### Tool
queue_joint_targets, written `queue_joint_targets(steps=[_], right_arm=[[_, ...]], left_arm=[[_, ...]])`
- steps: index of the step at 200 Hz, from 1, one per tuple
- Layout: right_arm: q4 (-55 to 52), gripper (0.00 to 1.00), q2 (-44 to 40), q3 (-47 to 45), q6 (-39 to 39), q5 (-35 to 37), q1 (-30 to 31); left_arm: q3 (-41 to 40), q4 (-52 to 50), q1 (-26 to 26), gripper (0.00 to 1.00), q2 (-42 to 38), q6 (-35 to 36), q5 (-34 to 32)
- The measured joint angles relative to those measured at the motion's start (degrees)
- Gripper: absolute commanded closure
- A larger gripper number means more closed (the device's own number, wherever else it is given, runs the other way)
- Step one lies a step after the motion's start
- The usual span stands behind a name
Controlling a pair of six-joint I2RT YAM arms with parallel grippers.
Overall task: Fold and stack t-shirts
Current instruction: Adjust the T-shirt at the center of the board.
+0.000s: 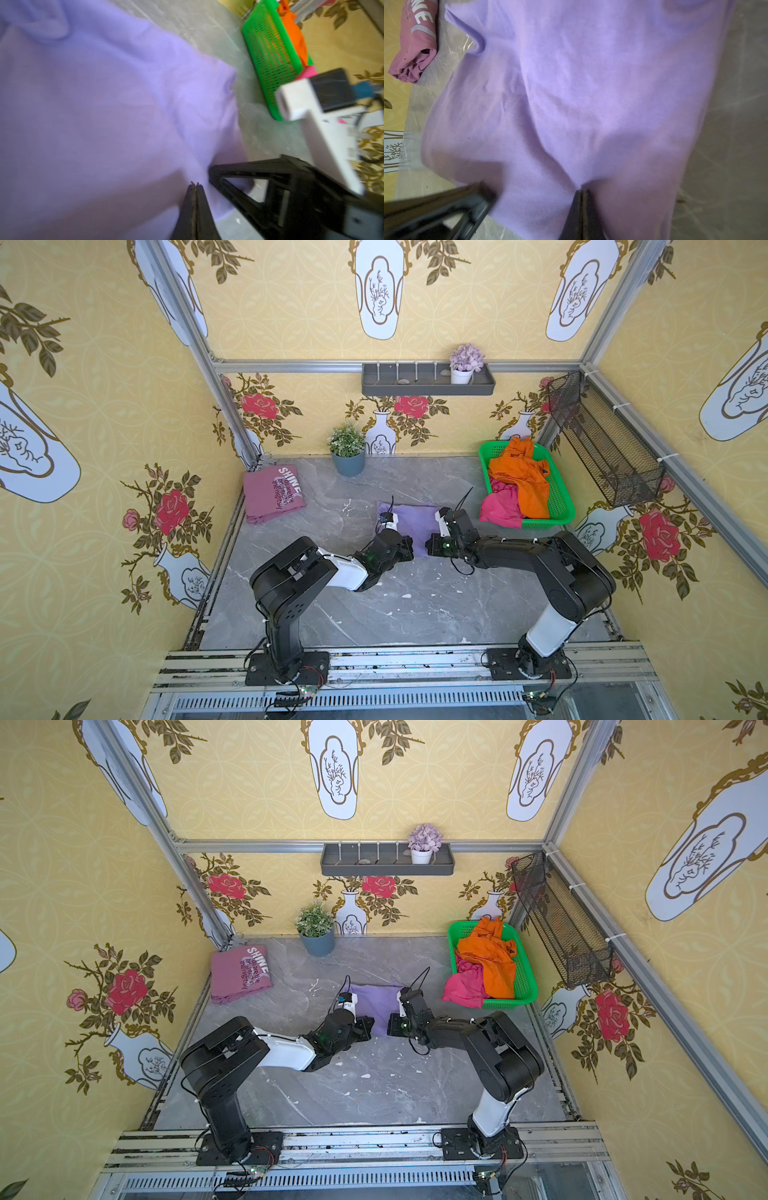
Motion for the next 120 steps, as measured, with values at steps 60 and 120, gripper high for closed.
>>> queue_joint_targets(steps=[60, 120], right_arm=[[-11.82, 0.74, -16.96, 3.13, -0.15, 5.88, 8.52], [-15.37, 1.0, -18.36, -5.84, 10.56, 6.8, 22.01]], left_arm=[[5.14, -5.35, 7.37, 0.66, -4.85, 4.79, -1.25], [30.51, -9.75, 12.87, 1.0, 9.35, 13.18, 3.76]])
